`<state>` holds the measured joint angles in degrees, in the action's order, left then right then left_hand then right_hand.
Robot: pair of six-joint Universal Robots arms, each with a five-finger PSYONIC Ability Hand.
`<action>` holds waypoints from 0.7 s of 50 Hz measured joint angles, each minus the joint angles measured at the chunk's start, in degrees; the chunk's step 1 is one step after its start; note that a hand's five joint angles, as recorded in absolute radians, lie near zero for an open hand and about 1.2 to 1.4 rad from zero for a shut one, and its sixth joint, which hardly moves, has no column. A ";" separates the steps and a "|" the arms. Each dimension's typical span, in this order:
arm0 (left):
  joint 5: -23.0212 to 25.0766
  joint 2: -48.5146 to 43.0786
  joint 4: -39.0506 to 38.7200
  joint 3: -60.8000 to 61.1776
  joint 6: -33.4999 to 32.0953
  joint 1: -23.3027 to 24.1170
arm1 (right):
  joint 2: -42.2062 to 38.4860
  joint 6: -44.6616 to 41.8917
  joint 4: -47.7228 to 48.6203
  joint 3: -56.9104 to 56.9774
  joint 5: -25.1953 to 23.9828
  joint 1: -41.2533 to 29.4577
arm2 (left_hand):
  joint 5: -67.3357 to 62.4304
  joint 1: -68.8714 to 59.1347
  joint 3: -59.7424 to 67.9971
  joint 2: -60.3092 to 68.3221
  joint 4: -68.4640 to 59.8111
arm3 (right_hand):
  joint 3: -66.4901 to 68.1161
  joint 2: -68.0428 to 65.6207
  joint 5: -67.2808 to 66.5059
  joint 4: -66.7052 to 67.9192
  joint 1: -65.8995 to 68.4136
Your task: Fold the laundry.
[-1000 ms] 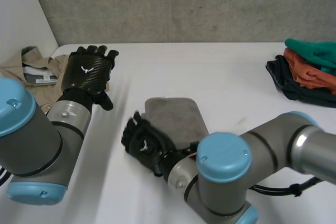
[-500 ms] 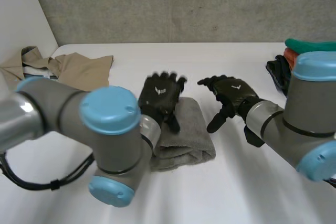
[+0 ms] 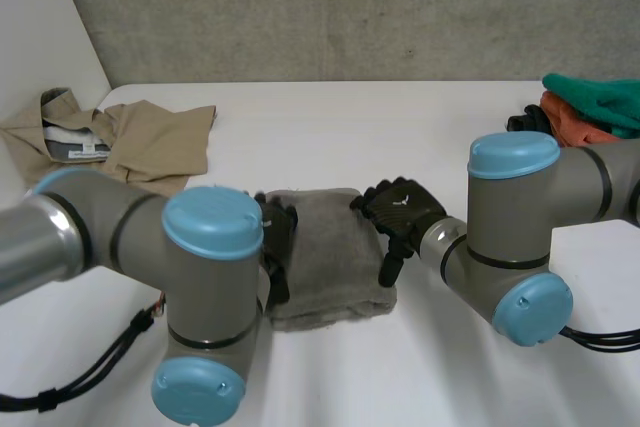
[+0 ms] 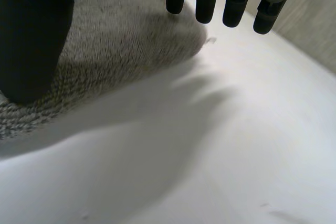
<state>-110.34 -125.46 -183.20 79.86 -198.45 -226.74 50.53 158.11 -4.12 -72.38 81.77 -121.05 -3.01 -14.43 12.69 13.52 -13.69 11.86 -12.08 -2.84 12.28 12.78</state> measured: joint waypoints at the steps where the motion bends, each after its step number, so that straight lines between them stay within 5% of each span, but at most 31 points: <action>1: 0.13 0.89 -0.17 -0.31 -0.10 -0.06 | 0.84 -0.57 0.21 -0.28 0.63 -0.27 | 0.00 0.00 0.00 0.00 0.00 | 0.00 0.00 0.00 0.00 0.00; 8: 7.72 8.43 -1.05 -3.50 -0.29 -2.56 | 9.05 -2.15 5.78 -7.56 3.54 -2.57 | -0.01 -0.07 0.01 0.01 -0.01 | 0.00 0.00 0.00 0.00 0.00; 17: 34.96 14.20 6.10 -8.59 0.24 -7.07 | 14.82 -1.99 19.68 -23.75 3.98 -8.48 | -2.99 -1.15 2.89 2.43 -2.46 | 0.03 0.13 0.00 0.00 0.00; 22: 44.76 14.43 11.22 -9.81 0.36 -8.22 | 13.17 -1.99 26.87 -28.02 4.03 -10.34 | -2.99 -1.16 2.89 2.43 -2.46 | 0.03 0.13 0.00 0.00 0.00; 35: 45.93 13.26 12.94 -10.01 0.49 -8.00 | 3.86 -2.25 35.47 -25.00 4.17 -10.66 | -2.97 -1.15 2.88 2.43 -2.43 | 8.66 -8.33 -7.93 8.20 8.16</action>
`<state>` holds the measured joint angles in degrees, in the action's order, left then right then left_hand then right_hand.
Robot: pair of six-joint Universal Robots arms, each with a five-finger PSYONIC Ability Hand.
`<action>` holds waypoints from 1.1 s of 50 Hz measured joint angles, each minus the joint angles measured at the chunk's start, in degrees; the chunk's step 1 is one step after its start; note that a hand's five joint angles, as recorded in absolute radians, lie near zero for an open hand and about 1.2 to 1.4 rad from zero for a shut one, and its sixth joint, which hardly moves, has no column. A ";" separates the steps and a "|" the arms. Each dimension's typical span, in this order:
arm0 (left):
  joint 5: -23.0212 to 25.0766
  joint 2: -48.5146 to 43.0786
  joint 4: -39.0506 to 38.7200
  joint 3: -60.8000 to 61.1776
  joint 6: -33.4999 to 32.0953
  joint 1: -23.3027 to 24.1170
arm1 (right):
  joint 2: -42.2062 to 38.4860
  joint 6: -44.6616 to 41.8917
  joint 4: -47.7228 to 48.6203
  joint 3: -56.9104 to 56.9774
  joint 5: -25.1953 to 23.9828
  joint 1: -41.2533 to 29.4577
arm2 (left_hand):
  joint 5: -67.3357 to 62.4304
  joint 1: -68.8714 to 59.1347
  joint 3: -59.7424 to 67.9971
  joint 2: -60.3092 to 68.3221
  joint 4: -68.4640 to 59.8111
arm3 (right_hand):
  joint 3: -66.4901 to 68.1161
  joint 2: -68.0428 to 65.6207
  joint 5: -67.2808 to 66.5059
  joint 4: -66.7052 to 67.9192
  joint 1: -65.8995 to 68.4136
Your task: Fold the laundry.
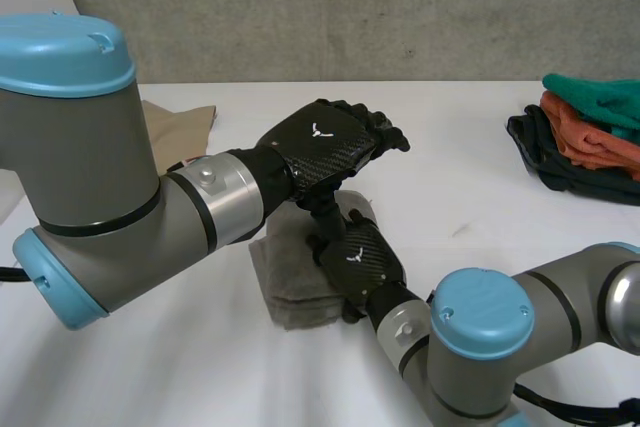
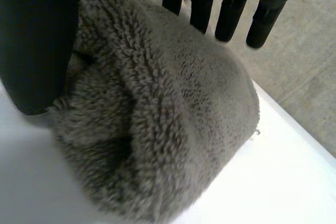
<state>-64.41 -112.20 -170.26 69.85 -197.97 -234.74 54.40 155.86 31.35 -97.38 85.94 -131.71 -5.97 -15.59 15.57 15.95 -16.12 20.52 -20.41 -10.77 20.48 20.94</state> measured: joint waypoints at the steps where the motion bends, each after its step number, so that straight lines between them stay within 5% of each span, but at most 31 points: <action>1: -0.20 -0.07 -0.08 0.02 0.03 0.01 | -0.63 -0.01 0.84 0.51 -0.01 0.06 | 0.00 0.00 0.00 0.00 0.00 | 2.63 -2.26 -2.17 2.61 2.93; 18: -0.46 -0.11 -0.61 0.36 0.90 -0.50 | -4.28 -4.52 3.71 4.76 -0.38 0.23 | 0.00 0.00 0.00 0.00 0.00 | 14.11 -14.31 -11.31 14.15 13.24; 24: -0.47 -0.10 -0.60 0.44 1.24 -0.73 | -5.22 -4.78 3.63 6.56 -0.41 0.23 | 0.00 0.00 0.00 0.00 0.00 | 44.39 -43.96 -40.49 45.61 36.06; 31: -0.59 0.32 -0.72 0.02 1.30 -1.19 | -3.17 -3.67 3.83 10.71 -0.41 2.04 | 0.00 0.00 0.00 0.00 0.00 | 44.81 -44.07 -41.14 46.94 36.89; 45: -3.72 3.98 -4.37 -1.87 4.67 -2.80 | 4.15 5.37 5.80 28.95 -4.97 22.87 | 0.00 0.00 0.00 0.00 0.00 | 45.76 -44.72 -42.77 48.14 36.89; 55: -3.92 4.29 -5.70 -1.72 5.78 -2.50 | 0.14 13.52 10.11 40.50 -10.68 40.68 | 0.00 0.00 0.00 0.00 0.00 | 45.76 -44.72 -42.78 48.15 36.89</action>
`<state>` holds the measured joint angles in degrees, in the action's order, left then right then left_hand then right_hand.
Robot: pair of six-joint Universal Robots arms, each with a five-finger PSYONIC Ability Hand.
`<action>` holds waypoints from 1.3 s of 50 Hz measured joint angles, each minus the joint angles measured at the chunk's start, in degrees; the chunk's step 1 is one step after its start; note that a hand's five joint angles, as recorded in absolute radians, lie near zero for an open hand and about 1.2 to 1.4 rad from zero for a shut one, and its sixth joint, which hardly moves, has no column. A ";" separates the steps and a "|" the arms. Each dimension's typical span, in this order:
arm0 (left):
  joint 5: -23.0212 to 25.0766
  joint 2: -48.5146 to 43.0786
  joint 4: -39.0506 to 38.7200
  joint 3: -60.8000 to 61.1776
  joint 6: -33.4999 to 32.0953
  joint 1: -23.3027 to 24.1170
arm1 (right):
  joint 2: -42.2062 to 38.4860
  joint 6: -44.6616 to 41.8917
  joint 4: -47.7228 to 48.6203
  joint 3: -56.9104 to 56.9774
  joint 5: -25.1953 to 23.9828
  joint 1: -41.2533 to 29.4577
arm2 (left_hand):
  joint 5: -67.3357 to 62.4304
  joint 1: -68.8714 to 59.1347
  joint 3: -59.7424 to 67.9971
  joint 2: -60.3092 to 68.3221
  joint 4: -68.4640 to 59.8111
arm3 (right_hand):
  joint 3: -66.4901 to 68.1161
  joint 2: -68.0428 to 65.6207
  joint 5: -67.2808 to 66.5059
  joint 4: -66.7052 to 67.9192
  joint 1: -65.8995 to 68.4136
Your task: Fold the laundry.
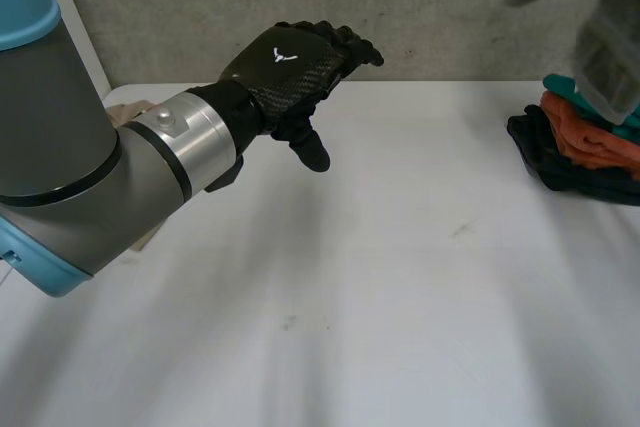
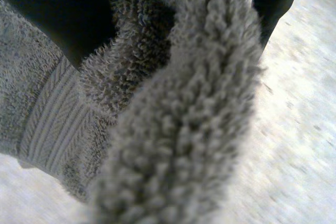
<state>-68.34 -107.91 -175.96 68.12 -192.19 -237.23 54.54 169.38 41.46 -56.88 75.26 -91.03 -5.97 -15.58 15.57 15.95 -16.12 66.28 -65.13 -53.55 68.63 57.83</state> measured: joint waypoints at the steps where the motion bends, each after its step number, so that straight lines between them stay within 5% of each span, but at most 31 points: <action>1: 0.01 -0.05 0.01 0.03 -0.02 0.04 | -1.23 1.08 0.32 1.20 -0.55 1.76 | 0.00 0.00 0.00 0.00 0.00 | 0.00 0.00 0.00 0.00 0.00; 16: -0.78 -2.43 0.12 1.31 -0.13 0.54 | -27.97 10.51 1.58 12.29 -20.62 17.30 | 0.00 0.00 0.00 0.00 0.00 | 0.00 0.00 -1.30 0.10 0.00; 27: -1.76 -3.54 0.10 2.33 -0.03 1.49 | -26.56 10.38 2.98 5.74 -25.10 20.53 | 0.00 0.00 0.00 0.00 0.00 | -1.30 1.04 -1.77 -2.18 -0.33; 30: -1.76 -3.49 0.10 2.33 0.00 1.66 | -24.23 10.36 3.04 3.80 -25.27 20.49 | 0.00 0.00 0.00 0.00 0.00 | -23.42 24.12 20.59 -24.93 -17.09; 35: -1.74 -3.23 0.10 2.24 0.03 2.19 | -18.89 10.35 1.88 -0.16 -24.96 20.37 | 0.00 0.00 0.00 0.00 0.00 | -53.46 52.50 48.11 -55.39 -44.77; 47: -1.68 -1.78 0.09 2.23 0.57 4.82 | -0.97 7.98 -14.63 -10.15 -22.81 23.49 | 0.01 0.00 0.00 -0.01 0.01 | -54.32 53.00 50.58 -56.28 -44.85; 57: -1.62 2.72 -0.85 1.99 4.15 5.06 | 10.33 -7.70 -36.29 -11.33 -9.11 32.85 | 0.00 0.00 0.00 0.00 0.00 | -54.32 53.00 50.59 -56.28 -44.85; 65: -3.13 7.47 -3.90 0.83 5.90 4.30 | 17.33 -16.13 -32.42 -11.76 1.45 29.25 | 0.06 0.02 -0.01 -0.08 0.05 | -54.32 53.00 50.59 -56.28 -44.85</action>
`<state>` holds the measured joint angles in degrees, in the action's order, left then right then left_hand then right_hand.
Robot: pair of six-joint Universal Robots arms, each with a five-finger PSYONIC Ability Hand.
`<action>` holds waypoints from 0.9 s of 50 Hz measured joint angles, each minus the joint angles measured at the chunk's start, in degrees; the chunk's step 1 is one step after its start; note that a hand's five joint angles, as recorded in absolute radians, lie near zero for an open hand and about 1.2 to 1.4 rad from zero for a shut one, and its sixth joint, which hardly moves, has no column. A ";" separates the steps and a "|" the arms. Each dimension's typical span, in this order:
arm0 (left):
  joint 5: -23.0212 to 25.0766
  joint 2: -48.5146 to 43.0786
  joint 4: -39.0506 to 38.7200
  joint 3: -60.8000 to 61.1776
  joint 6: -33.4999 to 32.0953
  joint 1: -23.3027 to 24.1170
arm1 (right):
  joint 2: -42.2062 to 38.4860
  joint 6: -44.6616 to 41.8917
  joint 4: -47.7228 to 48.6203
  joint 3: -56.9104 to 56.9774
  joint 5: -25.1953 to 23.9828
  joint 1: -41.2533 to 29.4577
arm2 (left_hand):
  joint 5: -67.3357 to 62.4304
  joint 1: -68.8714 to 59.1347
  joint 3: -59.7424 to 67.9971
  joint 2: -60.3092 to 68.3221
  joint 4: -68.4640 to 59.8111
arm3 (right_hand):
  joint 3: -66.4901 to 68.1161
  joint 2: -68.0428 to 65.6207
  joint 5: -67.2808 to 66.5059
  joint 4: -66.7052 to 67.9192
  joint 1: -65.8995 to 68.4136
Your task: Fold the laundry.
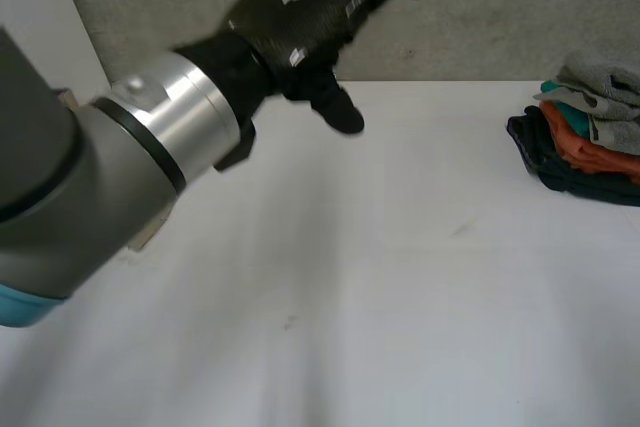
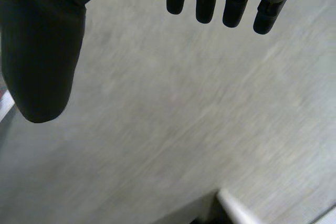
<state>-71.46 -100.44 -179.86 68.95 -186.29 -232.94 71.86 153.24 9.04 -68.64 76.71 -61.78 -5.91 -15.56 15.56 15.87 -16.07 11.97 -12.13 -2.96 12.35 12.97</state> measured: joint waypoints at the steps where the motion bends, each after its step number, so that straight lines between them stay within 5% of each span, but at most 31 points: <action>1: -0.82 0.65 -0.28 -0.33 -0.02 -0.26 | 1.74 0.18 2.54 -0.91 0.65 -1.92 | 0.20 0.20 -0.16 -0.02 0.12 | 0.00 0.00 0.00 0.00 0.00; 8: -6.58 3.15 0.70 -1.22 -3.22 -6.87 | 11.48 2.92 17.69 -11.31 -1.52 -12.62 | 2.29 0.77 -0.78 -1.48 1.97 | 0.00 0.00 0.01 0.00 0.00; 14: -10.14 2.89 2.73 2.00 -13.22 -20.34 | 16.70 3.73 26.46 -25.20 -10.87 -21.65 | 2.51 0.84 -0.85 -1.73 2.20 | -0.08 0.01 0.00 0.00 0.00; 22: -9.37 -12.76 -4.86 2.20 -25.36 -31.25 | 11.69 1.58 16.41 -33.00 -16.41 -29.16 | 2.93 1.71 -1.84 -2.25 2.79 | -0.08 0.02 0.00 0.00 0.00; 35: -1.25 -44.70 -12.89 -17.71 -28.62 -38.92 | -1.27 -8.65 3.17 -34.22 -12.12 -36.25 | 1.14 0.81 -0.89 -1.22 1.49 | -0.08 0.02 0.00 0.00 0.01; 45: -0.40 -56.35 -13.32 -28.83 -30.42 -39.97 | -2.58 -8.87 5.83 -35.90 -11.25 -36.09 | -38.67 -42.01 39.75 40.06 -39.50 | -0.08 0.02 0.00 0.00 0.01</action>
<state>-71.87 -156.80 -193.18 40.12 -216.71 -272.90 69.28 144.37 14.87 -104.54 65.46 -97.87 -44.58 -57.57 55.32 55.94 -55.57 11.88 -12.11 -2.95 12.35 12.99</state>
